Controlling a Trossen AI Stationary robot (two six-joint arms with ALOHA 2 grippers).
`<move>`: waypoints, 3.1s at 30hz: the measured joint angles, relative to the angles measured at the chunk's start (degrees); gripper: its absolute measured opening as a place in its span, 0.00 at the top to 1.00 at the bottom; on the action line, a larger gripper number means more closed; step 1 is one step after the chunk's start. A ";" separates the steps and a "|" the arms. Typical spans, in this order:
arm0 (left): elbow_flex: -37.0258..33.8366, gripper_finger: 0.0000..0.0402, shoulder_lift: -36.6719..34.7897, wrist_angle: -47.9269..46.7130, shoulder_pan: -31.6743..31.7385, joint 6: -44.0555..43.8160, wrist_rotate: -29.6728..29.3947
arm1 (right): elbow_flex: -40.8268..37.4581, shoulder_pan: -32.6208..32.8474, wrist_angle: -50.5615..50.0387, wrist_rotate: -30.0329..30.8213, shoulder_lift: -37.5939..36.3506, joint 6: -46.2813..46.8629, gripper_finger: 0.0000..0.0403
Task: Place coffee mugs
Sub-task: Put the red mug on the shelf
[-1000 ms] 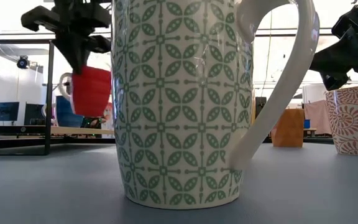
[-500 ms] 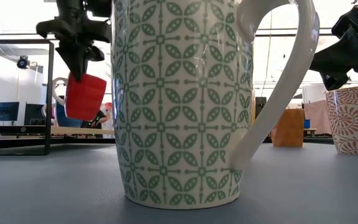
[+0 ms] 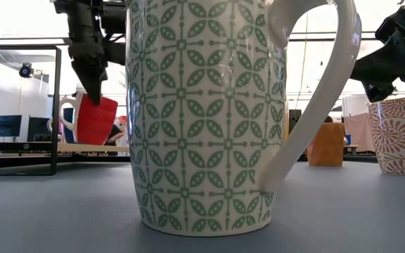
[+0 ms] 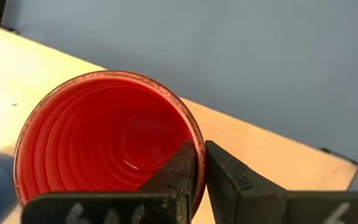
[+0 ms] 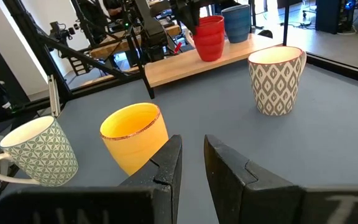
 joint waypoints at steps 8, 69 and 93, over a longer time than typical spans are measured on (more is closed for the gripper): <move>0.60 0.89 0.02 0.62 0.04 -4.09 -2.47 | -0.02 0.00 0.00 0.00 0.00 0.00 0.86; 4.73 0.97 6.25 -11.54 3.88 42.06 -8.73 | -0.02 0.00 -0.02 -0.02 0.00 0.00 0.86; 17.65 0.97 18.28 -9.00 14.47 9.54 -4.98 | -0.02 0.00 -0.01 0.00 0.00 0.00 0.86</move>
